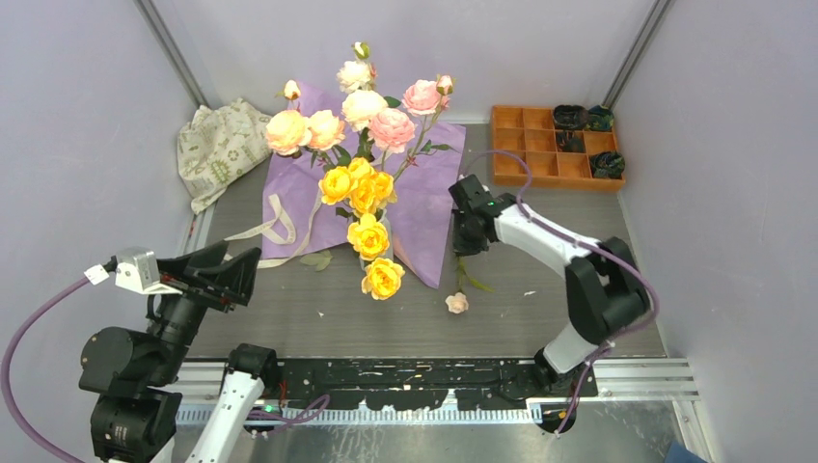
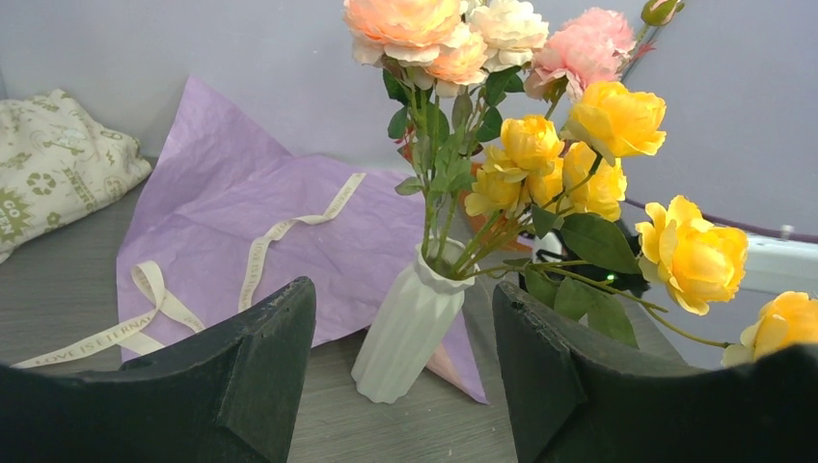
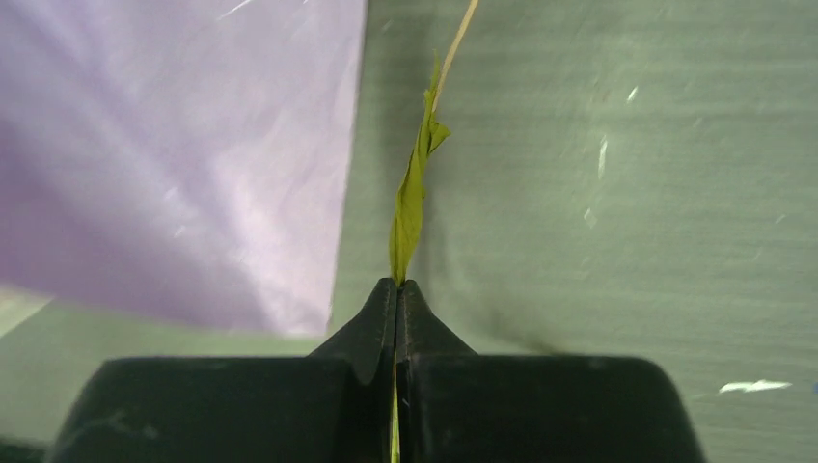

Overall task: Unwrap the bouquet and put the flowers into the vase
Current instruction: Pick up the fake flower from the wrapping paper.

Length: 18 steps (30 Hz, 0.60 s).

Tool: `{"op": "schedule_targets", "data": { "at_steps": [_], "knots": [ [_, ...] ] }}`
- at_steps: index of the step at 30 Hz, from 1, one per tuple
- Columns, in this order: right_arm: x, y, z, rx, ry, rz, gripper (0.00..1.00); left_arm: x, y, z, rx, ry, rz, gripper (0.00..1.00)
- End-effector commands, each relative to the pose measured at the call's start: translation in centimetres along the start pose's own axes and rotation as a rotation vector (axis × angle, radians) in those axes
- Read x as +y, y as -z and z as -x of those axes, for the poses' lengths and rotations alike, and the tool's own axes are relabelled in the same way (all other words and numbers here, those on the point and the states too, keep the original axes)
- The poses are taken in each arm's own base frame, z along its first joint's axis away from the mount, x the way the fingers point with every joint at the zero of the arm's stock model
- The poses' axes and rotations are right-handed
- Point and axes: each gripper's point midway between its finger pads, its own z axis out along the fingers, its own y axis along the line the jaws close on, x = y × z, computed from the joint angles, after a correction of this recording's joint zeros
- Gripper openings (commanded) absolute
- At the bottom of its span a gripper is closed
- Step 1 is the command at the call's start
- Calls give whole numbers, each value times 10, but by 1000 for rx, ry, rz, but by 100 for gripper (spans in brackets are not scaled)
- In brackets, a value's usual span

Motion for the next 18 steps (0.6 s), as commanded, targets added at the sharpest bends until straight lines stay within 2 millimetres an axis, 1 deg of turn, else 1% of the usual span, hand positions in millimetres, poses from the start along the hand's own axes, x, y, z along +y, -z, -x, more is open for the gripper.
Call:
{"op": "schedule_targets", "data": {
  "at_steps": [1,4,7,9,10,12,15,18],
  "knots": [
    [38,44,-12,0,-106,267,1,-6,-5,7,-31,13,-28,68],
    [49,52,-27,34,-124,328,1,-8,-5,7,-31,19,-38,68],
    [59,64,-38,30,-136,384,1,-9,-2,11,-38,13,-37,68],
    [62,80,-37,-22,-186,446,1,-8,0,13,-45,8,-31,68],
    [58,91,-33,-70,-221,455,1,-8,0,13,-47,7,-31,68],
    [48,130,-19,-214,-302,492,1,-9,-1,12,-45,10,-36,68],
    [24,194,3,-432,-421,522,1,-12,-7,9,-37,26,-58,68],
    [-7,249,13,-604,-543,528,1,-15,-13,7,-33,41,-83,68]
  ]
}}
